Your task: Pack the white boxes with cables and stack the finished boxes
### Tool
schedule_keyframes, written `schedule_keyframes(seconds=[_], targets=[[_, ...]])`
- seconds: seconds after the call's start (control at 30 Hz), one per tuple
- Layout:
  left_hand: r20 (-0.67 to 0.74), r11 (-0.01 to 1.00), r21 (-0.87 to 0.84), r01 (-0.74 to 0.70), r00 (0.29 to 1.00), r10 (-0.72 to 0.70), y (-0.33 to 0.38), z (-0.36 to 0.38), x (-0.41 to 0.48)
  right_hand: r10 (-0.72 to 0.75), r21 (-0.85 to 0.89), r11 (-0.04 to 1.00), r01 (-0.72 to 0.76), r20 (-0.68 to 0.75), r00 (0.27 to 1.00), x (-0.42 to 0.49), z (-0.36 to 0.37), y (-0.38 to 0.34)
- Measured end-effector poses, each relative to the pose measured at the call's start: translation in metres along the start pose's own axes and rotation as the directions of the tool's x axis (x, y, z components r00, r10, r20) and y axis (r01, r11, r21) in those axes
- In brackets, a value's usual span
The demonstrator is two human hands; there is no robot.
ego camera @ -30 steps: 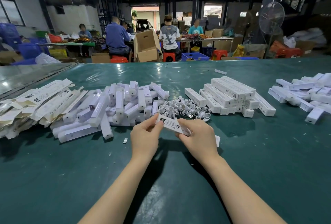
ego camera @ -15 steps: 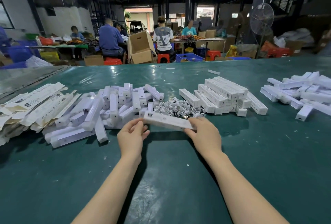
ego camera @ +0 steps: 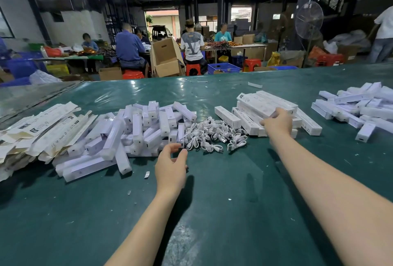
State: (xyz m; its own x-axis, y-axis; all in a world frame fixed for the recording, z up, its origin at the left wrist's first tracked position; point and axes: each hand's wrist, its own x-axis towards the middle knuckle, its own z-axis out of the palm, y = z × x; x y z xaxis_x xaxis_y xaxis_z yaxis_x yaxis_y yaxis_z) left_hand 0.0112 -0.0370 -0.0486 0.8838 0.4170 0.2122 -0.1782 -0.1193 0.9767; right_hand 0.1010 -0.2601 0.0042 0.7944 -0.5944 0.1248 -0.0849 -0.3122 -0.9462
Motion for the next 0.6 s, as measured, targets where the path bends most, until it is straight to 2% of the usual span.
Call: schedule_keyframes(seconds=[0.1,0.23,0.33,0.43,0.53,0.6], targets=[[-0.002,1.000,0.007,-0.002,1.000,0.002,0.000,0.000,0.000,-0.080,0.150,0.987,0.062,0.117,0.990,-0.013,0.005,0.005],[0.007,0.999,0.043,0.005,1.000,-0.006,-0.001,-0.001,0.000,-0.080,0.161,0.983,0.084,-0.029,0.996,-0.048,0.018,0.012],[0.008,0.998,0.069,0.013,1.000,-0.013,0.001,-0.001,-0.001,-0.057,0.217,0.974,0.060,-0.023,0.998,-0.087,0.033,0.020],[-0.021,0.981,0.183,-0.069,0.997,0.074,0.003,-0.005,-0.003,-0.154,0.180,0.975,0.130,0.126,0.980,-0.118,0.041,0.027],[-0.069,0.905,0.364,-0.219,0.963,0.261,0.005,-0.016,0.002,-0.280,0.107,0.960,0.259,0.332,0.901,-0.128,0.041,0.028],[-0.110,0.860,0.444,-0.252,0.937,0.332,0.010,-0.026,0.008,-0.309,0.023,0.943,0.331,0.425,0.851,-0.128,0.039,0.027]])
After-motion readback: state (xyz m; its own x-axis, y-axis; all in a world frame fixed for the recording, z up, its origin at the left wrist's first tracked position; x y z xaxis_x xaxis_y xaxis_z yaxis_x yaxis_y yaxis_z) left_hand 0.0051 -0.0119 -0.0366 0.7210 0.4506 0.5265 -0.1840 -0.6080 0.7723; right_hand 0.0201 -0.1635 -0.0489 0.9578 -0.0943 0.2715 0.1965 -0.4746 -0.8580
